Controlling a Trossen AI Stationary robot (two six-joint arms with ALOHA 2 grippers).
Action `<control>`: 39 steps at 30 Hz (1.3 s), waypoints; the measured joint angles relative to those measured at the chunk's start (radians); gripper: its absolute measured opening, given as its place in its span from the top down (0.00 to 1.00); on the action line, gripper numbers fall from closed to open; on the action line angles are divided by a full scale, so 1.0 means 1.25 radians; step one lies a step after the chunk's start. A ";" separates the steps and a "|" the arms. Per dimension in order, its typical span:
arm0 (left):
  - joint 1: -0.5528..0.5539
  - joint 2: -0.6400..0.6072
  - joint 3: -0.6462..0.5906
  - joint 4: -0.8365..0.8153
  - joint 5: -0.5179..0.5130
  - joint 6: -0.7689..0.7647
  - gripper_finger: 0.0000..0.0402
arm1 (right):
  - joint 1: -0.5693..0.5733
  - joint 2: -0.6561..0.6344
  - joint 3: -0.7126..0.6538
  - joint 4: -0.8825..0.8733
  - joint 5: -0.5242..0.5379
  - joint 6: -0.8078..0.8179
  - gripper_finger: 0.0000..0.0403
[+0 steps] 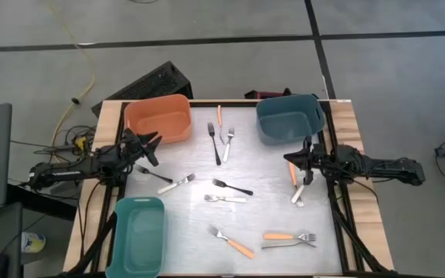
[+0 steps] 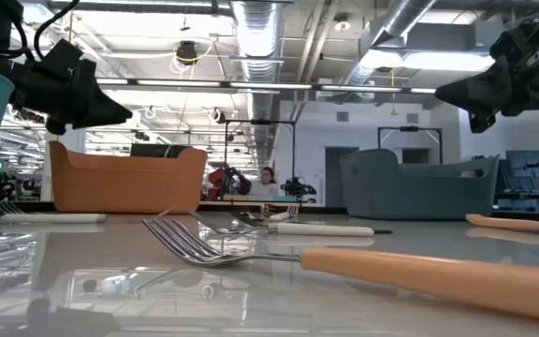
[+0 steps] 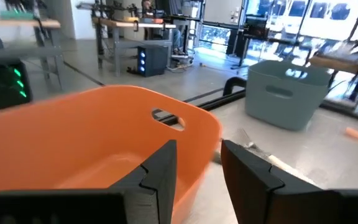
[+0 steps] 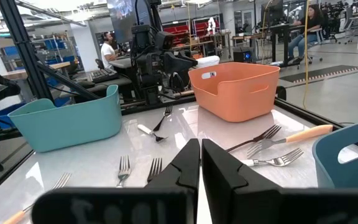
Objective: Sort silverware by color (type)
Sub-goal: Put the white fork into the blue bin
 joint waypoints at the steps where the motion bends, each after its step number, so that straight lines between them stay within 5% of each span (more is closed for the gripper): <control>1: 0.000 0.000 0.000 0.000 0.018 -0.038 0.72 | 0.000 0.000 0.000 0.000 0.000 0.000 0.89; 7: 0.000 0.000 0.000 -0.002 0.230 -0.249 0.72 | -0.003 0.000 0.000 0.003 0.001 -0.049 0.89; 15: 0.000 0.006 -0.001 -0.005 0.245 -0.362 0.72 | -0.004 0.000 0.000 0.056 0.002 0.034 0.89; 29: 0.000 0.097 -0.001 0.111 0.371 -0.196 0.72 | -0.010 0.011 0.003 0.188 0.005 -0.001 0.89; 39: 0.000 0.286 0.029 0.207 0.400 -0.077 0.72 | 0.020 0.202 0.020 0.334 0.001 -0.016 0.89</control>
